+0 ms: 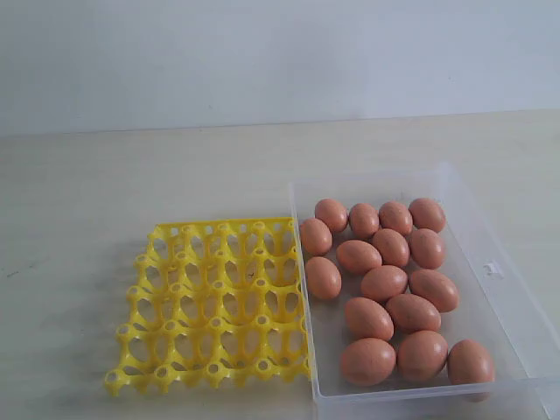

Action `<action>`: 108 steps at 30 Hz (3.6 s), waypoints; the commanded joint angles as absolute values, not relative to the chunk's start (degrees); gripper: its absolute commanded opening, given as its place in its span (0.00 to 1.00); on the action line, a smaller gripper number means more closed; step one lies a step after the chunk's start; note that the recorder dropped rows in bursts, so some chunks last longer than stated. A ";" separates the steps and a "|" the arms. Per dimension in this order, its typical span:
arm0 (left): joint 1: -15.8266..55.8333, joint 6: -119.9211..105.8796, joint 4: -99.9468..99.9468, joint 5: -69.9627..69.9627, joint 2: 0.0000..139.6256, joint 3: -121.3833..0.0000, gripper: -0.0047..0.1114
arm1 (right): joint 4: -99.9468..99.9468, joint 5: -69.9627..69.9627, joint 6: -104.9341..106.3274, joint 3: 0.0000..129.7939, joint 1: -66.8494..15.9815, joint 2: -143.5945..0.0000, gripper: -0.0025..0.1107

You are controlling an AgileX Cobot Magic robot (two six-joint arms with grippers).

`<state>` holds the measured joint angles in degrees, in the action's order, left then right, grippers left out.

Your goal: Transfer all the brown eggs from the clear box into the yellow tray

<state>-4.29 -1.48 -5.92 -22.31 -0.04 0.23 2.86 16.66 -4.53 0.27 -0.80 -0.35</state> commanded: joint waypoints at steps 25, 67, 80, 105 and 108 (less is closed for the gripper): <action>-4.00 -1.23 -5.90 -21.79 0.00 0.00 0.04 | 2.83 16.26 -4.55 16.72 -0.68 -3.10 0.02; -4.00 -1.23 -5.90 -21.79 0.00 0.00 0.04 | 5.39 59.59 5.16 57.07 -0.68 -54.03 0.02; -4.00 -1.23 -5.90 -21.79 0.00 0.00 0.04 | 16.26 63.86 10.26 57.07 -7.11 -65.37 0.36; -4.00 -1.23 -5.90 -21.79 0.00 0.00 0.04 | -0.78 56.25 9.86 67.86 -20.31 -96.93 0.45; -4.00 -1.23 -5.90 -21.79 0.00 0.00 0.04 | -0.64 53.73 10.55 67.96 -20.31 -98.18 0.45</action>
